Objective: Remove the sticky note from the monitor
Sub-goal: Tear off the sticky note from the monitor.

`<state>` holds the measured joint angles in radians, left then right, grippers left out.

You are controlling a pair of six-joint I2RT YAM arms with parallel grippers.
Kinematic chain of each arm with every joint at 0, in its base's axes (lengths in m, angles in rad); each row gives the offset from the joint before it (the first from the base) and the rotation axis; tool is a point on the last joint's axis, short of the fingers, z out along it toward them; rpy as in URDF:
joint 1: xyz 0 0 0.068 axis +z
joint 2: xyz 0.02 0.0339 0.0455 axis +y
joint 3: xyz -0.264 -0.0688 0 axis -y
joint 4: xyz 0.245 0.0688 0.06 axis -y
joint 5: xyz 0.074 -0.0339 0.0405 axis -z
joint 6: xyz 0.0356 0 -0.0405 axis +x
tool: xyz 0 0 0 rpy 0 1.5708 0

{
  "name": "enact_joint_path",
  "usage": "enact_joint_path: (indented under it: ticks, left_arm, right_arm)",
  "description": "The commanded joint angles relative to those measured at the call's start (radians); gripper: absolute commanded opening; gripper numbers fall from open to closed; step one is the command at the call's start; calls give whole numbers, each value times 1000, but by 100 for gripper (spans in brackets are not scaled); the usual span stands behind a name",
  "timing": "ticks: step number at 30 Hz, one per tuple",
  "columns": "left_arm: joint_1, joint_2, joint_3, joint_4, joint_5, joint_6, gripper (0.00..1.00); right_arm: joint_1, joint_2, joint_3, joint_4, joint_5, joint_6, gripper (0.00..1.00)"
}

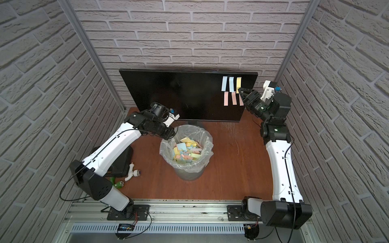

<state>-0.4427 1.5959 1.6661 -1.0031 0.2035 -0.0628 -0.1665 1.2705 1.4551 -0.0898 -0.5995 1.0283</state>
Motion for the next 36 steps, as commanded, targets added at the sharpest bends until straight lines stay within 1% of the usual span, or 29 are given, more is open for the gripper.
enact_joint_path:
  ticks: [1, 7, 13, 17, 24, 36]
  left_arm:
    - [0, 10, 24, -2, 19, 27, 17]
    - [-1, 12, 24, -2, 15, 28, 17]
    - [0, 12, 24, 1, 16, 28, 17]
    - [-1, 12, 27, -1, 16, 29, 17]
    - [-1, 12, 28, -3, 14, 29, 17]
    - [0, 9, 31, -2, 14, 31, 17]
  right_arm:
    - [15, 14, 27, 54, -9, -17, 47]
    - [23, 28, 33, 64, -10, -16, 45]
    - [24, 31, 37, 44, 0, -33, 45]
    - [24, 23, 36, 2, 33, -57, 47]
    - [24, 36, 44, 15, 32, -52, 50]
    - [25, 65, 74, 58, 12, -17, 40]
